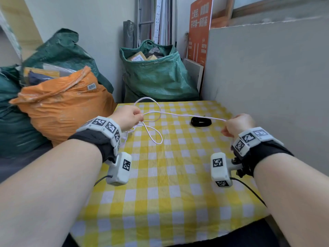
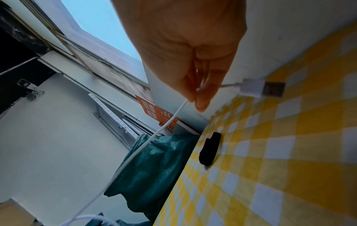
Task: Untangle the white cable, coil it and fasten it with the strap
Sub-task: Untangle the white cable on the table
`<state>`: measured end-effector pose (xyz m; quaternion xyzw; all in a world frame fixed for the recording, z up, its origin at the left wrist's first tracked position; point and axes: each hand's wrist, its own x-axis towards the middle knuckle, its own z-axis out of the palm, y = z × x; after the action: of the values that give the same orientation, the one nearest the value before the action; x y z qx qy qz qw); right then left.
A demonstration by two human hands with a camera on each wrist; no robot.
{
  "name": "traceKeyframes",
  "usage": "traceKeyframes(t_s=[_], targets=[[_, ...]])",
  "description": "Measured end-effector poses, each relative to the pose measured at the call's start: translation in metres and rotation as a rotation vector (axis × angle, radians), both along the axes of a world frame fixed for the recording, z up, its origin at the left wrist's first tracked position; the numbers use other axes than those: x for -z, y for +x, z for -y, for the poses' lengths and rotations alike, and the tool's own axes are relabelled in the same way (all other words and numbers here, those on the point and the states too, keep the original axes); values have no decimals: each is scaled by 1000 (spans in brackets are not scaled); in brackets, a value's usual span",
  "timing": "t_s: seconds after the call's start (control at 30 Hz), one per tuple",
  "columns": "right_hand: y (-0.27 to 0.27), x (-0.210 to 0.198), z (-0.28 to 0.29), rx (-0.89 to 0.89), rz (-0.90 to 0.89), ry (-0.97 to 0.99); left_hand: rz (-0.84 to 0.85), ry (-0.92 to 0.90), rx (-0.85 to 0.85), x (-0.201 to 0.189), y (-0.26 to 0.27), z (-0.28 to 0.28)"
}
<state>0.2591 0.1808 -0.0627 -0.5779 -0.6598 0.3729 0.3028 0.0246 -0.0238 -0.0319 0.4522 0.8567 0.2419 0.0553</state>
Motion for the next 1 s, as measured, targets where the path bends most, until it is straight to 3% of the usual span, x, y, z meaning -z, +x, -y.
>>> traceKeyframes(t_s=[0.13, 0.2, 0.33, 0.43, 0.53, 0.73, 0.87, 1.0], targets=[[-11, -15, 23, -200, 47, -34, 43, 26, 103, -6, 14, -7], [-26, -22, 42, -321, 57, 53, 50, 7, 162, -8, 23, -14], [-54, -29, 73, -615, -95, 144, 101, -6, 260, -8, 39, -27], [-65, -34, 85, -753, -26, 193, 164, -12, 319, -6, 46, -31], [-64, -31, 77, -648, 34, 285, 157, -55, 312, -4, 44, -31], [-43, -27, 43, -306, 98, 377, -77, -133, 91, 4, 12, -16], [-35, -22, 26, -157, 149, 322, -101, 26, 35, 2, 0, -15], [-43, -18, 27, -221, 199, 224, 7, 273, 44, -13, 4, -28]])
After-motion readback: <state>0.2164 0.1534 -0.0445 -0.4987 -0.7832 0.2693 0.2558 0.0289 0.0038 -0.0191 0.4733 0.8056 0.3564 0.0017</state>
